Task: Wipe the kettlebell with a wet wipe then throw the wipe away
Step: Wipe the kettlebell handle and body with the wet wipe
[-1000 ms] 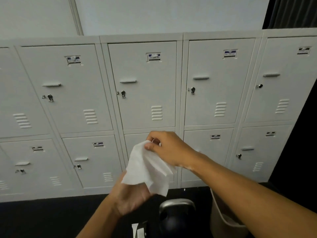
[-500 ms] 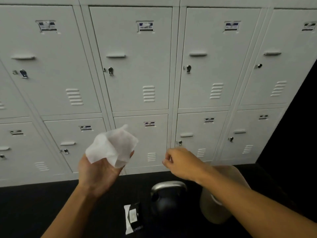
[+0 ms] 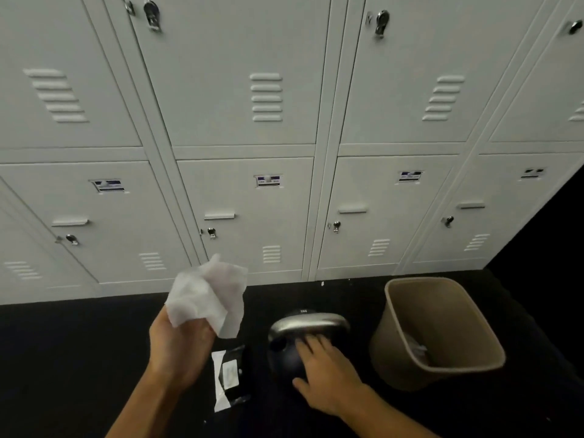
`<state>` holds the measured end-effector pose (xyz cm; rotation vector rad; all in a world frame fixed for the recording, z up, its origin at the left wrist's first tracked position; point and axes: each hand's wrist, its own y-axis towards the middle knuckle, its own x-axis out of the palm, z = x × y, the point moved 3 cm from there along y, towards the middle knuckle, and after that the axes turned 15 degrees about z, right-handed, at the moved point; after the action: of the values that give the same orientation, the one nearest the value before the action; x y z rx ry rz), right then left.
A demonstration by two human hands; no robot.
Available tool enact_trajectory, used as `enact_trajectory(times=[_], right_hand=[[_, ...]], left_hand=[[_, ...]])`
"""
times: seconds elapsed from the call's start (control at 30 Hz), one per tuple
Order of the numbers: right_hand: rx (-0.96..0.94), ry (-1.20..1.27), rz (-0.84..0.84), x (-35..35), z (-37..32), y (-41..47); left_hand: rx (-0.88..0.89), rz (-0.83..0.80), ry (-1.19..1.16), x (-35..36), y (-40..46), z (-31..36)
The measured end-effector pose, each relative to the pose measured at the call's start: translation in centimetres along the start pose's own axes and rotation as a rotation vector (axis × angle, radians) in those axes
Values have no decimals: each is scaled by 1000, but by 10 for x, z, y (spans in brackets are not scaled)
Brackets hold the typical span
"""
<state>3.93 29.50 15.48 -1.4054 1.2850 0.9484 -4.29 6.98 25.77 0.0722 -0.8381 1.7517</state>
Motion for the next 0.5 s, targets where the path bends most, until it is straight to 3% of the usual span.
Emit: enact_trajectory(times=[0.13,0.27,0.37,0.5], right_hand=[[-47,-34,36,32,8,24],[-44,-60,28,52,14,41],[-56,-80,17,60,17,51],[-73,-53,43,66,21,58]], left_hand=[[142,3,300,-6,23,-42],[71,-64,409,-17,44,-83],[11,-126,659,-14,57,-121],[123,-246,903,-3,56,-149]])
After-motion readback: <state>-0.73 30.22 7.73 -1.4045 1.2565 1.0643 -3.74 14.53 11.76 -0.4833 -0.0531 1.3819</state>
